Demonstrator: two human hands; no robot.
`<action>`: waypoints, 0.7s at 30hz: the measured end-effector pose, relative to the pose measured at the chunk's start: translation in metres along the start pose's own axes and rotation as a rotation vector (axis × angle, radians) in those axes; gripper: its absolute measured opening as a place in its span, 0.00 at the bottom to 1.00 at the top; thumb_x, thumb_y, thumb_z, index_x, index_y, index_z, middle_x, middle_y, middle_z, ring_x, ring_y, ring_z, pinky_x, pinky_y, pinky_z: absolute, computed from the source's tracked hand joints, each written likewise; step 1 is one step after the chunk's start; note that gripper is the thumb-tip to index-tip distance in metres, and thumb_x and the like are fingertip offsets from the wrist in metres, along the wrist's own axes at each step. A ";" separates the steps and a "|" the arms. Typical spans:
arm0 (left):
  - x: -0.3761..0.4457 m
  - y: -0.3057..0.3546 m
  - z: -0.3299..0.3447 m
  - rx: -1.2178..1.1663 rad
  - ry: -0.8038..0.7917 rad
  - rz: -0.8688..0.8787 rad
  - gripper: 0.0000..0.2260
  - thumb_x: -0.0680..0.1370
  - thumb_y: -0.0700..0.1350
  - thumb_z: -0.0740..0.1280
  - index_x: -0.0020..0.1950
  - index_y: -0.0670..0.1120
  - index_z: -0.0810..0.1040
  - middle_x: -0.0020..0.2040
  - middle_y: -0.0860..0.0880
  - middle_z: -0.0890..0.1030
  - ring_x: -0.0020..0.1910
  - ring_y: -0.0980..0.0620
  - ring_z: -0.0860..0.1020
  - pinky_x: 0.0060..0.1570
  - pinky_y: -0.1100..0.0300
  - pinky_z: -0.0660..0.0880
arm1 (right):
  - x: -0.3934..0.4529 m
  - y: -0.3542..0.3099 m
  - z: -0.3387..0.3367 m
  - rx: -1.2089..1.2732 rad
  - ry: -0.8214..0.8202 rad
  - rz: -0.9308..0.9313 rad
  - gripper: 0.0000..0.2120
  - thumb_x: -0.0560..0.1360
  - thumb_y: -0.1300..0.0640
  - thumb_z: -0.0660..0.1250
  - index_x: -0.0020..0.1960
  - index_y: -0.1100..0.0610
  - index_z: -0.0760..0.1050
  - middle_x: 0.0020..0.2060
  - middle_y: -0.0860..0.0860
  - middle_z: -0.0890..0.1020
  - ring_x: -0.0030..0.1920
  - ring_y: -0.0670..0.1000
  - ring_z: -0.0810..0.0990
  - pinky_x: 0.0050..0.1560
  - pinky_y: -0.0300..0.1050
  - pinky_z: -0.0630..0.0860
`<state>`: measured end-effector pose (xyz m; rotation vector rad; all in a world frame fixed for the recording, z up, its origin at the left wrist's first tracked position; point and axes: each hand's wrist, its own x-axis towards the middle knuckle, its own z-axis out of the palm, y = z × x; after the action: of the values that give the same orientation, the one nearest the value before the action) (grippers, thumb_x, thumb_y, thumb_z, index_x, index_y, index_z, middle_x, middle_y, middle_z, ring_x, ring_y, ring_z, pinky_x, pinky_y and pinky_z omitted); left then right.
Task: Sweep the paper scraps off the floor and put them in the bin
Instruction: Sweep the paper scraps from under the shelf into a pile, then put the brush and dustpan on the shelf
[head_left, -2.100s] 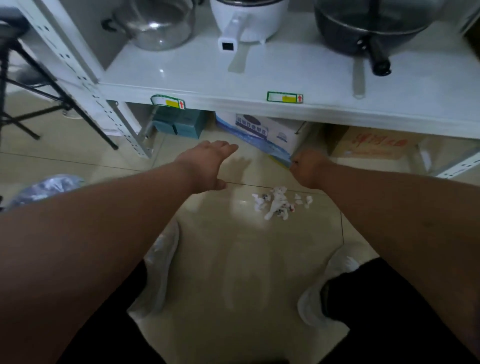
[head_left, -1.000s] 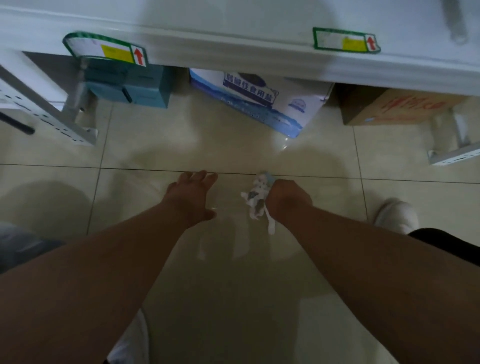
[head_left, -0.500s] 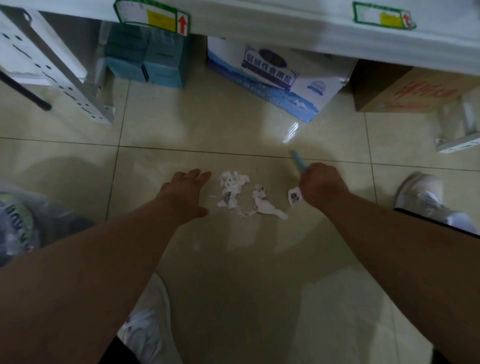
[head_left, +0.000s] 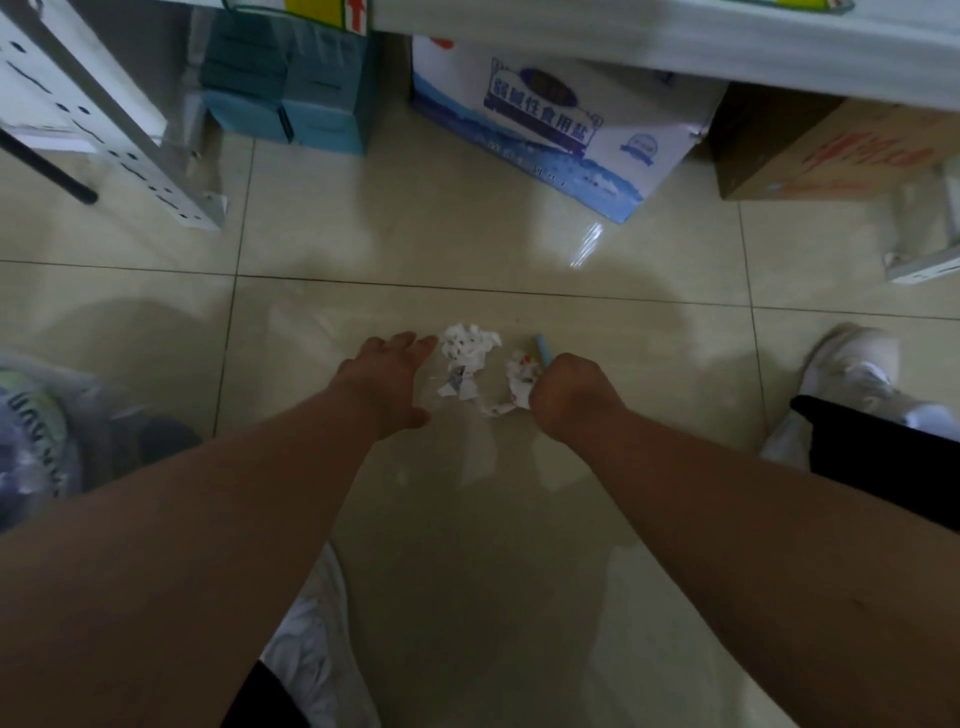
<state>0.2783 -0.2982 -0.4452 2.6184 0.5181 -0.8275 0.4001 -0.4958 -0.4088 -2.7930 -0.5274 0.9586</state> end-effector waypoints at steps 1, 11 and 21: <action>0.000 0.000 -0.001 -0.001 -0.001 0.000 0.51 0.71 0.60 0.77 0.84 0.57 0.49 0.84 0.51 0.54 0.79 0.41 0.58 0.72 0.39 0.68 | -0.001 -0.010 0.002 -0.020 -0.051 0.028 0.14 0.79 0.59 0.60 0.59 0.64 0.77 0.55 0.62 0.81 0.57 0.64 0.81 0.53 0.50 0.77; -0.052 0.002 -0.089 -0.081 0.116 -0.061 0.52 0.70 0.58 0.79 0.84 0.58 0.50 0.84 0.51 0.56 0.79 0.41 0.59 0.75 0.41 0.65 | -0.041 -0.070 -0.079 -0.067 -0.087 -0.080 0.14 0.81 0.59 0.60 0.61 0.63 0.78 0.56 0.61 0.81 0.55 0.61 0.80 0.48 0.44 0.73; -0.183 0.020 -0.167 -0.315 0.487 -0.136 0.51 0.69 0.60 0.80 0.84 0.55 0.54 0.81 0.47 0.65 0.77 0.42 0.65 0.74 0.44 0.67 | -0.119 -0.099 -0.176 0.342 0.043 -0.166 0.11 0.78 0.53 0.64 0.50 0.60 0.80 0.40 0.56 0.79 0.38 0.55 0.76 0.41 0.47 0.76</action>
<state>0.2263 -0.2875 -0.2019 2.4926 0.8815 -0.1110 0.3932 -0.4522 -0.1785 -2.4193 -0.5237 0.8601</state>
